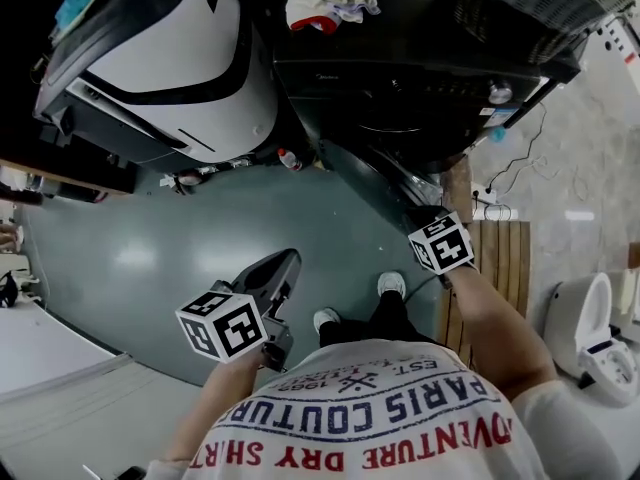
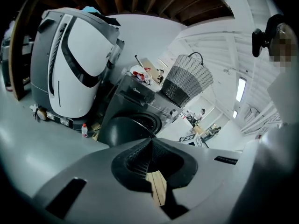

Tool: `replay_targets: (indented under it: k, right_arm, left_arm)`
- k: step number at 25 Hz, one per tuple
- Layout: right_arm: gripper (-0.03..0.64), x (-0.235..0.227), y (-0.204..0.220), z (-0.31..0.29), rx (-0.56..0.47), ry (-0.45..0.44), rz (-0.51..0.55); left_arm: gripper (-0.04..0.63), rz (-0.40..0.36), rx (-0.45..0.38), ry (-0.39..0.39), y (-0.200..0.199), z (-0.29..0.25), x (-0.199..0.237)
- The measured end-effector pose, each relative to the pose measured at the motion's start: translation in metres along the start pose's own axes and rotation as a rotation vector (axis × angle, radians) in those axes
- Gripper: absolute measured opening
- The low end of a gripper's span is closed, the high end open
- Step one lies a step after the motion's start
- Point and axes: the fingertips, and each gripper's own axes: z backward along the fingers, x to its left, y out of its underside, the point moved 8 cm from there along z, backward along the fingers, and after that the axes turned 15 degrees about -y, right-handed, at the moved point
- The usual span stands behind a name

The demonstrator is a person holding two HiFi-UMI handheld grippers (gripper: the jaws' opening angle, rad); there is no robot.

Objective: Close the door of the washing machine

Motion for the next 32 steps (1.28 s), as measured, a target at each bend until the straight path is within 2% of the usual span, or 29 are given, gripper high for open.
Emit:
replay_targets:
  k: [13,24,32]
  right_arm:
    - [0.021,-0.072,0.001,0.022,-0.008,-0.017,-0.035]
    - [0.021,-0.135,-0.005,0.030,-0.032,0.052,-0.103]
    - [0.021,-0.168,-0.016,0.031,-0.079,0.105,-0.146]
  left_arm:
    - [0.025,-0.036,0.026,0.014,-0.025,-0.067,-0.058]
    - [0.025,-0.083,0.028,0.037,-0.040,-0.109,-0.100]
    - [0.025,-0.123,0.085,0.069,-0.051,-0.139,-0.104]
